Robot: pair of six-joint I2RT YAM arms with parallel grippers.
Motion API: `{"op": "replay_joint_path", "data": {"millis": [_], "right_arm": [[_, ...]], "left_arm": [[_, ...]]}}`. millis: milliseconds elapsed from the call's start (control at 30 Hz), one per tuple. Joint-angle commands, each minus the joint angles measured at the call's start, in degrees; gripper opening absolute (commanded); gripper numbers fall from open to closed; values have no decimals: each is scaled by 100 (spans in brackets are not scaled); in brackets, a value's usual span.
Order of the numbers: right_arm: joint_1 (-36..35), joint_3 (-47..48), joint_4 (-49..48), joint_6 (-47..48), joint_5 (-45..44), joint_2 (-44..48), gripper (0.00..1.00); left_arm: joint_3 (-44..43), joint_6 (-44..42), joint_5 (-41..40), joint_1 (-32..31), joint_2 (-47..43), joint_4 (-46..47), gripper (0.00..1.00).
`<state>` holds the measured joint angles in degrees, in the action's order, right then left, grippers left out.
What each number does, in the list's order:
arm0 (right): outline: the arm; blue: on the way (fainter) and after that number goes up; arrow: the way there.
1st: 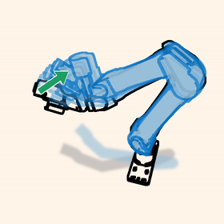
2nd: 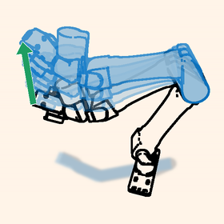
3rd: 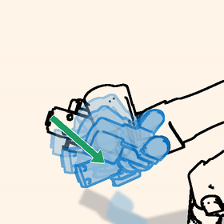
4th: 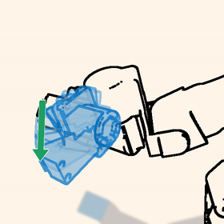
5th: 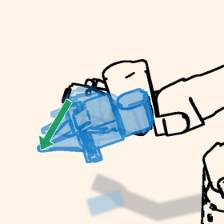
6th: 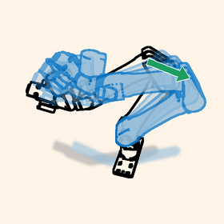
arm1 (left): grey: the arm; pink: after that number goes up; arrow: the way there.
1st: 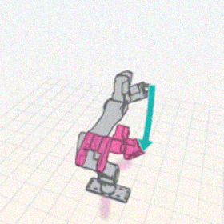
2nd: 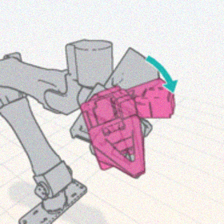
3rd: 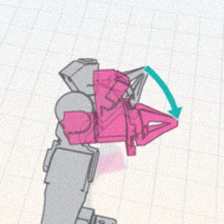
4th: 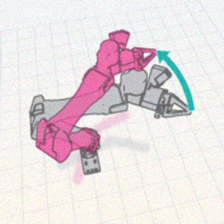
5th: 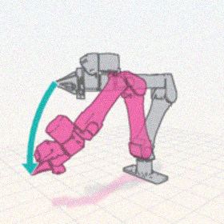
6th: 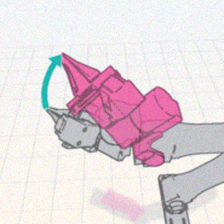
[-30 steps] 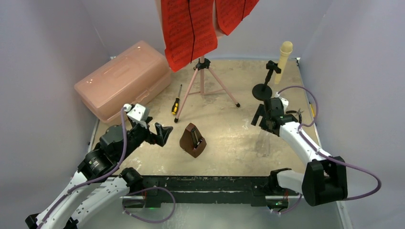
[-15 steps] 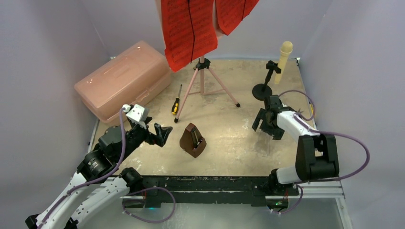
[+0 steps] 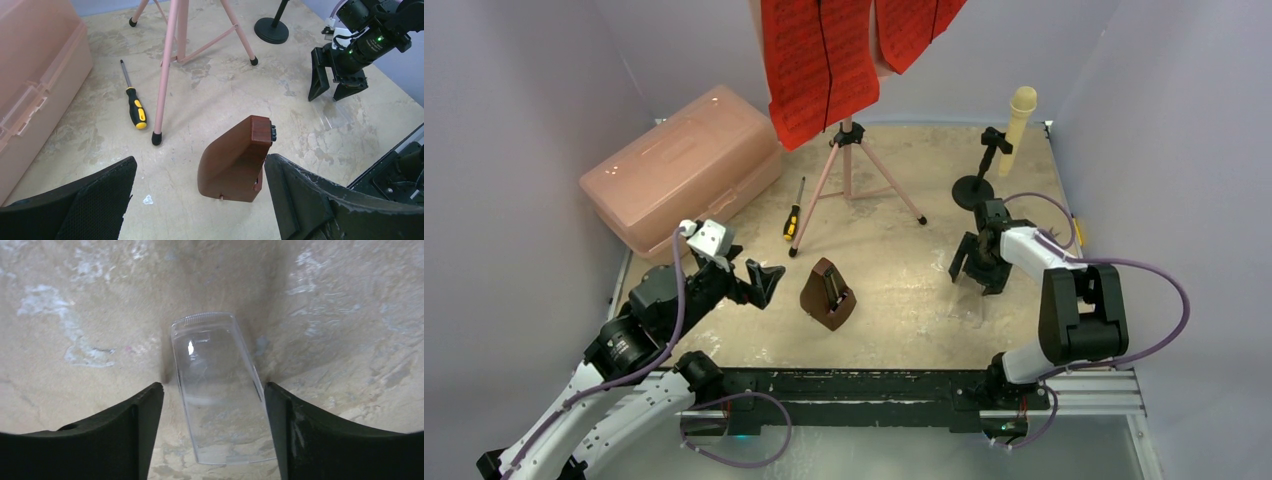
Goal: Pack up the instrument practice props
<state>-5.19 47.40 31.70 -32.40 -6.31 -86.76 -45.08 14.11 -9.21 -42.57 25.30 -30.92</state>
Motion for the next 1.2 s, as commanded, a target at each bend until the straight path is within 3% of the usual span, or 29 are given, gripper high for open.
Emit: {"op": "replay_joint_path", "data": {"millis": [0,133,333,767,1167], "right_arm": [[18,-16,26,169,595,222,72],[12,-60,-153,309,594,343,63],[-27,8,-97,460,798,438,60],[-1224,204,150,516,-139,-447,69],[-1274,197,-285,767,-18,-598,68]], "left_arm": [[52,-57,42,-48,-82,211,99],[51,-57,48,-45,-128,209,99],[60,-57,51,-49,-169,217,99],[72,-75,86,-63,-85,231,99],[84,-75,10,-43,97,226,99]]}}
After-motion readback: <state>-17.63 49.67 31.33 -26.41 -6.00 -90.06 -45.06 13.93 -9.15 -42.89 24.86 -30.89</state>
